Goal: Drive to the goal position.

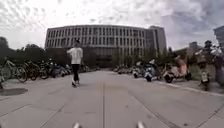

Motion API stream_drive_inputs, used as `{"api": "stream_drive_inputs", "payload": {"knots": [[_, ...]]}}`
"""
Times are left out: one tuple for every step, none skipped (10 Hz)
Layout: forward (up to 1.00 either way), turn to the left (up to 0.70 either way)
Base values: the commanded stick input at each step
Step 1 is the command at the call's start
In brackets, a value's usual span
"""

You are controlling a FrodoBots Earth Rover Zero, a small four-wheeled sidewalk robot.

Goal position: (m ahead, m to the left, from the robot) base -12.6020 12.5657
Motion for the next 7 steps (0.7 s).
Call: {"api": "stream_drive_inputs", "payload": {"knots": [[0.70,0.00],[0.70,0.00],[0.70,0.00],[0.70,0.00],[0.70,0.01],[0.70,0.02],[0.70,0.03]]}}
